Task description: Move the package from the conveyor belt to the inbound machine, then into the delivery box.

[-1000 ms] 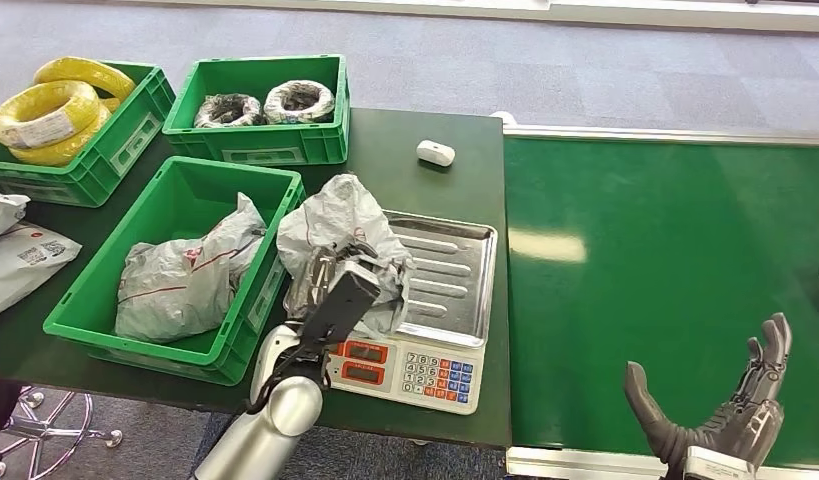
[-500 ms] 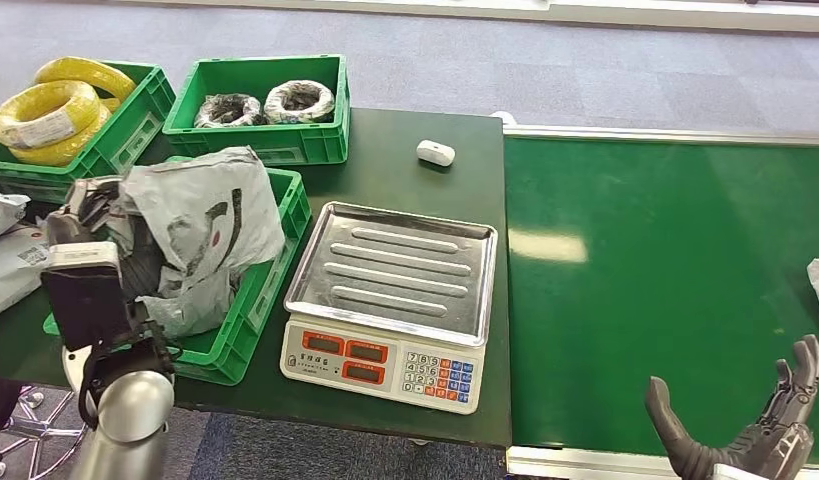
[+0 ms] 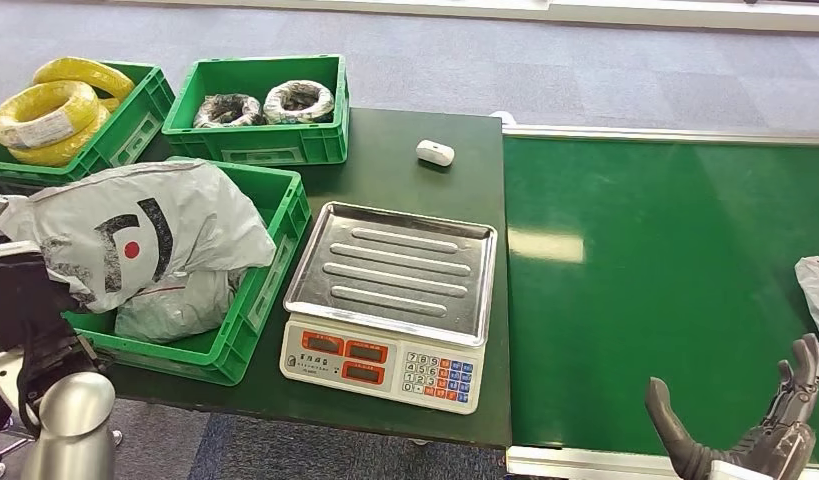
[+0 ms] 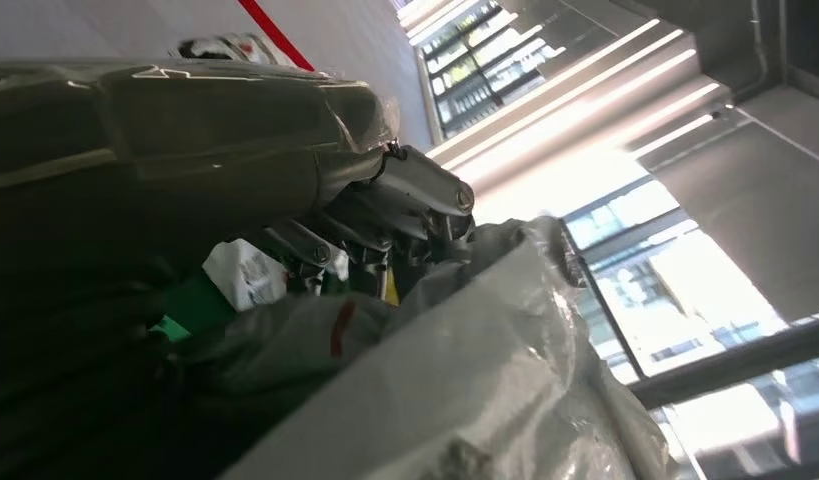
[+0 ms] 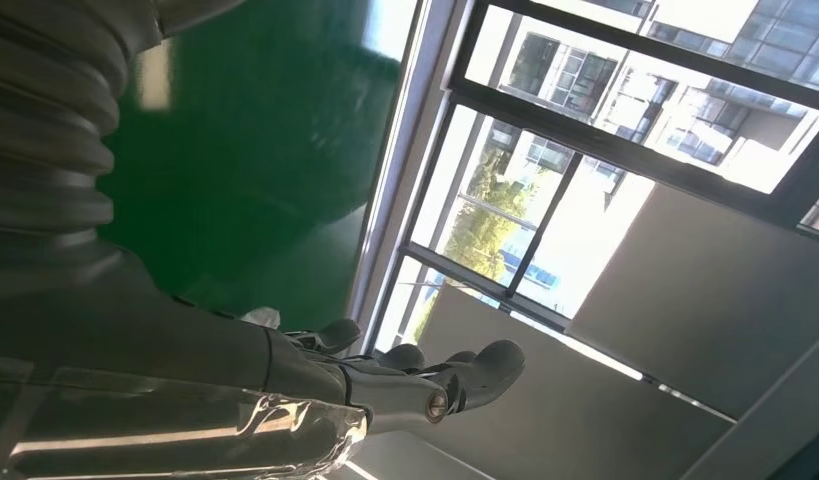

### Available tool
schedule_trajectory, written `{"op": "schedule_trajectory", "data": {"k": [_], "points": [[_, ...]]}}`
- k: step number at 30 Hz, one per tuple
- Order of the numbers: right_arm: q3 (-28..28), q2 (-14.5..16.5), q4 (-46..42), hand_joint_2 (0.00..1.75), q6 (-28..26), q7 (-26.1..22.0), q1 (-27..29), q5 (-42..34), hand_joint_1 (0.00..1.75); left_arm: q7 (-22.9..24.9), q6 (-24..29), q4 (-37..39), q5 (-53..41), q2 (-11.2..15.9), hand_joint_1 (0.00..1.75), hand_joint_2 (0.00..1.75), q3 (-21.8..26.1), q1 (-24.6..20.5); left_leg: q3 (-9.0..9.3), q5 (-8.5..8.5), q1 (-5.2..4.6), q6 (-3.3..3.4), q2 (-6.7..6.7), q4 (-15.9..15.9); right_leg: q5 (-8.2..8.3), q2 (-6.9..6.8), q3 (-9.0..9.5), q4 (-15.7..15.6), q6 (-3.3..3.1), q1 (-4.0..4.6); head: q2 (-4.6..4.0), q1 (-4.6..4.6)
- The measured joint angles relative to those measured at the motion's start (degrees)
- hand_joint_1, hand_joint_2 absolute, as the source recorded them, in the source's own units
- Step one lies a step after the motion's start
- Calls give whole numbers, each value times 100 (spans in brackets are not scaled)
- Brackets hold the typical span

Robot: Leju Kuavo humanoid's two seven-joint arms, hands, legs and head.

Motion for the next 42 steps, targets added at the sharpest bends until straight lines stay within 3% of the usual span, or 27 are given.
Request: {"op": "schedule_trajectory", "data": {"k": [6, 13, 20, 25, 33, 36, 40, 42], "points": [[-3, 53, -9, 175, 34, 91, 9, 74, 0, 202, -184, 461, -177, 62, 0, 175, 326, 0, 0, 0, 0, 0, -1, 0, 0, 0, 1, 0, 0, 0, 0, 1], [-3, 85, -49, 175, 38, 121, 104, 118, 0, 101, -248, 562, -114, 26, 0, 175, 318, 31, -1, 0, -1, 0, -1, 1, 0, -1, 0, 0, 0, 0, 0, 0], [0, 87, -54, 175, 21, 172, 130, 151, 0, 365, 109, 525, -762, 21, 0, 175, 323, 72, -1, 0, 0, 0, -1, 0, 0, -1, 2, 0, 0, 0, 0, 1], [20, 87, -54, 175, -6, 247, 144, 222, 0, 634, 501, 525, -1565, 32, 0, 175, 600, 114, -1, 0, 0, 0, -1, -1, 0, 1, 2, 1, 0, 0, 0, 1], [59, 87, -54, 175, -35, 279, 146, 240, 0, 594, 645, 526, -1720, 67, 0, 175, 1017, 137, -1, 0, 0, 0, -3, -1, -1, 0, 4, 1, 0, 0, 0, 1], [61, 86, -67, 175, -102, 292, 180, 233, 0, -163, 711, 514, -1338, 66, 0, 175, 1443, 87, 0, 0, 1, 0, -1, -1, 0, 2, 2, 1, 0, 1, 0, 1], [56, 76, -141, 175, -184, 229, 317, 151, 0, -2105, 740, 248, -208, -46, 0, 175, 2250, 7, -1, 0, 2, -1, 0, -1, -2, 2, -2, 1, -1, 2, 0, 0], [48, 73, -172, 175, -200, 188, 379, 109, 0, -2695, 752, 65, 174, -128, 0, 175, 2424, 30, -2, 0, 2, -1, 0, -1, -3, 2, -4, 0, -1, 2, 0, 1]]}}
